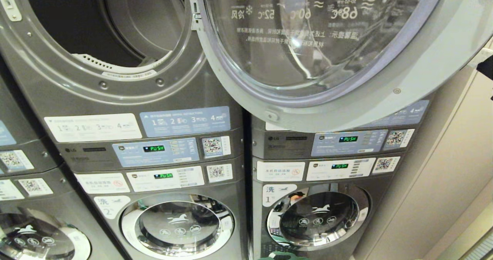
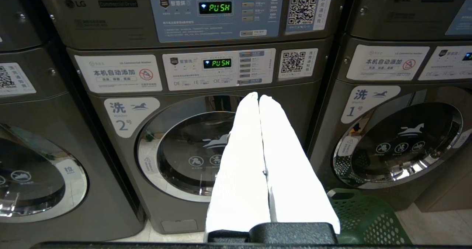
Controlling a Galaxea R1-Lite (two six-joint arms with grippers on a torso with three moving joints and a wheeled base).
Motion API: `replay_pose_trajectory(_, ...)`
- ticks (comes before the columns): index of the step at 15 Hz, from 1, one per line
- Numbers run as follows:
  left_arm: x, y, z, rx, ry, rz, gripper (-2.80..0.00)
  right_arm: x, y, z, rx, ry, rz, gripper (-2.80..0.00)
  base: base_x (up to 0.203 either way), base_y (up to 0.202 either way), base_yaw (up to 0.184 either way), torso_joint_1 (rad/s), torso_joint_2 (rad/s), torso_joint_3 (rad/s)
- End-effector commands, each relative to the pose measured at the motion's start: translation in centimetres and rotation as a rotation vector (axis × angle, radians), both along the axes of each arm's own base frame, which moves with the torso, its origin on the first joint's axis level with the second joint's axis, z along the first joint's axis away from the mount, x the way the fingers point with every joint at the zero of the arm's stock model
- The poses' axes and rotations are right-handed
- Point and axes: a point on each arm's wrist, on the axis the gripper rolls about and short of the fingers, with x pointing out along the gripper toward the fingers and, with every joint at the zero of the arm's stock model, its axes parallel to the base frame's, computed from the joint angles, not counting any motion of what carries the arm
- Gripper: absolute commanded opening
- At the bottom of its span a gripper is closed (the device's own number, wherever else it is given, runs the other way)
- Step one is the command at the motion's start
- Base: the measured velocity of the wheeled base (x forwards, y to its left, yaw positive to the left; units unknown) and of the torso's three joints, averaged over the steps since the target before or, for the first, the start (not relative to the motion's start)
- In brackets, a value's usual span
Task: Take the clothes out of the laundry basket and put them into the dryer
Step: Close the dryer
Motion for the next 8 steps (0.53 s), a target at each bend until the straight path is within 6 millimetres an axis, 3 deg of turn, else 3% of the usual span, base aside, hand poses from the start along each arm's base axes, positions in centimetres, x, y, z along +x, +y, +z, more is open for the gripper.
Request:
replay_pose_trajectory(1,0.0,0.0,0.0,0.0,-0.001,0.0,-2.8,-0.5,0.5,0.2,0.0,-0.016,0.036,-2.8,0.0,0.0,0.0,0.0,0.0,0.0)
replay_pose_trajectory(8,0.0,0.0,0.0,0.0,-0.001,0.0,-2.8,-1.8,3.8,-0.1,-0.068,-0.059,0.217,-2.8,0.0,0.0,0.0,0.0,0.0,0.0)
